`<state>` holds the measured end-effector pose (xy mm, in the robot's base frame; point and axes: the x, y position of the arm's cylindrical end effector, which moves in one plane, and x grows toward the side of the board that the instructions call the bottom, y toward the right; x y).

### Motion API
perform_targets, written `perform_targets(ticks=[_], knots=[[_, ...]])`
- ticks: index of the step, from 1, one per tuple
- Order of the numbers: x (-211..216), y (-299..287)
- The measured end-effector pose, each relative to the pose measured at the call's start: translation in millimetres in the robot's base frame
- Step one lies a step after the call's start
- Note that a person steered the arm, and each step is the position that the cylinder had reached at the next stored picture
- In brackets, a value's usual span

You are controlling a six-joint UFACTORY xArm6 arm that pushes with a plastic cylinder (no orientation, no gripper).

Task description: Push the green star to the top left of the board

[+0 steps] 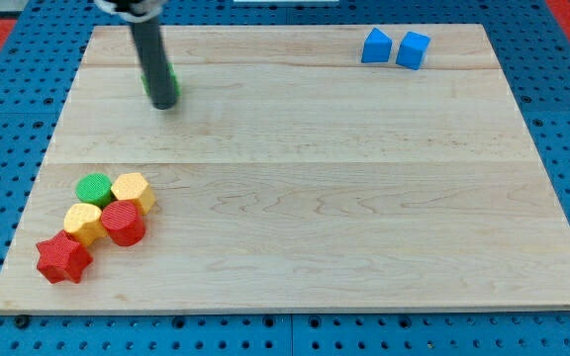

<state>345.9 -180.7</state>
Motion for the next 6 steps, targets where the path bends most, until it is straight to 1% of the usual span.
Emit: perform_targets(ticks=[1, 2, 3, 4, 5, 6], knots=[[-4.3, 41.5], [-12.2, 53.8], [-32.2, 5.9], [-54.5, 6.3], [-33.0, 4.8], [-41.5, -22.1]])
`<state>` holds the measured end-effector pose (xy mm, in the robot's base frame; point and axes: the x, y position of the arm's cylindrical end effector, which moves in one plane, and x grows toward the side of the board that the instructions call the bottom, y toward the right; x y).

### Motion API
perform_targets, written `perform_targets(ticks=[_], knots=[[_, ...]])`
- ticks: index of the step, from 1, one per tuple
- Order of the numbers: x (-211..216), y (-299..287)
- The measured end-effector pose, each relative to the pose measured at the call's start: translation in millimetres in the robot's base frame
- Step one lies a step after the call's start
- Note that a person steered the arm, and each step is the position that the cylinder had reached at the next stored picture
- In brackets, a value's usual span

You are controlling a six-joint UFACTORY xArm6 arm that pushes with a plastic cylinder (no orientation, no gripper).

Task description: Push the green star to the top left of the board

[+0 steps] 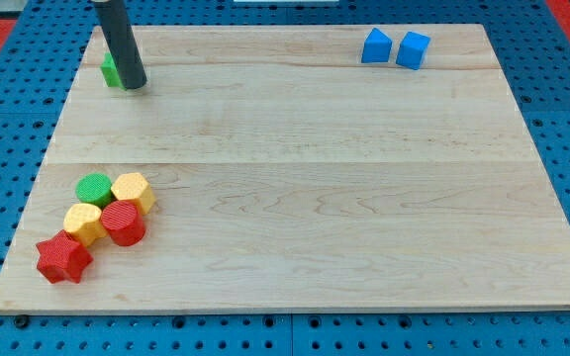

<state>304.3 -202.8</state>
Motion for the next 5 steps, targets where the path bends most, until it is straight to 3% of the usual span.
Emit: perform_targets(ticks=[1, 2, 3, 4, 5], knots=[[-12.5, -7.1], [20.2, 22.1], [20.6, -15.3], [-18.4, -22.0], [-18.9, -24.6]])
